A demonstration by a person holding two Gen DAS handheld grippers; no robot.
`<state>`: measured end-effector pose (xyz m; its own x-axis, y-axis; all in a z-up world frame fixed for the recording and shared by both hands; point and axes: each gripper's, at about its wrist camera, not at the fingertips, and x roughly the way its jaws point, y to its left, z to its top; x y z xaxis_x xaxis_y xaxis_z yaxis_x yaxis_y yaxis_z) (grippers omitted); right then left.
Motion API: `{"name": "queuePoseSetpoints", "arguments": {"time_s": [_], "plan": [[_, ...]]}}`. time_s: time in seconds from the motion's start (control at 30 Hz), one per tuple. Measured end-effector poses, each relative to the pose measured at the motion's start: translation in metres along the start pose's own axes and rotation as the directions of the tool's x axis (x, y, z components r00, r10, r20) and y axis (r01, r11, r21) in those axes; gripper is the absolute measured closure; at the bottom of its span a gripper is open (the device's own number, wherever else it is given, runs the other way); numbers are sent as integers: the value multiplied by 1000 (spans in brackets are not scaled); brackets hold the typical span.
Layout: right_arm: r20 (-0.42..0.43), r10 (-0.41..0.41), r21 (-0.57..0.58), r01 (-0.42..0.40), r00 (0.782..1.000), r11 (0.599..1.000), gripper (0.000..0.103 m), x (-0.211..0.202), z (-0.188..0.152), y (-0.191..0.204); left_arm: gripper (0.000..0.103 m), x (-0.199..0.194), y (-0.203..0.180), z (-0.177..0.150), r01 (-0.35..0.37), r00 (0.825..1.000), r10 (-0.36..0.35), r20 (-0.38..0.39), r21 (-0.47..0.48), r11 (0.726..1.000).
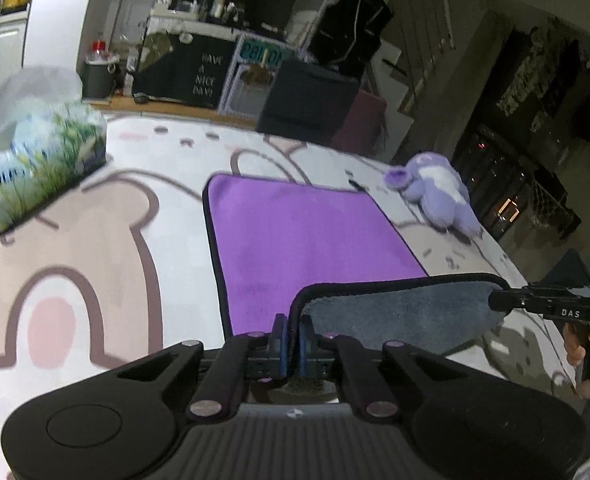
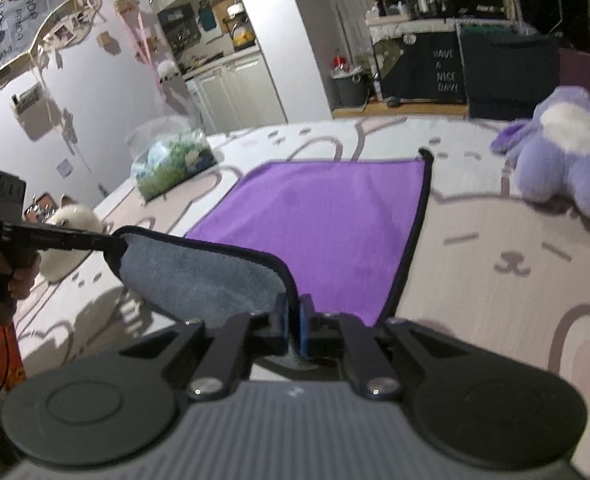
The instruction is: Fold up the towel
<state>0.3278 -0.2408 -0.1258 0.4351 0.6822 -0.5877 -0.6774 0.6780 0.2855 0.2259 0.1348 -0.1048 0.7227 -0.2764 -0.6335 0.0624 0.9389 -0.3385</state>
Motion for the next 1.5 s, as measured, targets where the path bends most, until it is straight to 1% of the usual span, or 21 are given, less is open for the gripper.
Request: {"name": "queuePoseSetpoints", "arguments": {"time_s": [0.13,0.23,0.47,0.63,0.8,1.07,1.23,1.3,1.5], "plan": [[49,-17,20,16,999,1000,97,-5,15,-1,97,-2,-4,15,-20,999,20,44,-6,1000],[71,-42,23,40,997,999,97,-5,24,0,97,-3,-6,25,-31,997,32,75,-8,999],[124,-106,28,104,987,994,97,2,47,4,98,4,-13,49,-73,987,75,142,-16,997],[152,-156,37,152,976,988,97,12,63,3,98,18,-15,67,-99,980,101,174,-23,995],[167,-188,66,179,968,982,97,30,79,-3,98,39,-14,85,-115,974,119,195,-35,993],[181,-228,90,215,957,972,97,66,108,-15,98,72,-1,107,-173,963,181,200,-55,983],[179,-252,100,237,951,966,97,90,123,-22,98,92,11,120,-191,959,203,197,-80,978],[164,-262,98,248,951,964,97,100,128,-25,98,102,15,123,-203,959,215,183,-79,976],[85,-309,108,300,947,948,97,135,135,-40,98,134,26,126,-229,962,237,134,-73,971]]}}
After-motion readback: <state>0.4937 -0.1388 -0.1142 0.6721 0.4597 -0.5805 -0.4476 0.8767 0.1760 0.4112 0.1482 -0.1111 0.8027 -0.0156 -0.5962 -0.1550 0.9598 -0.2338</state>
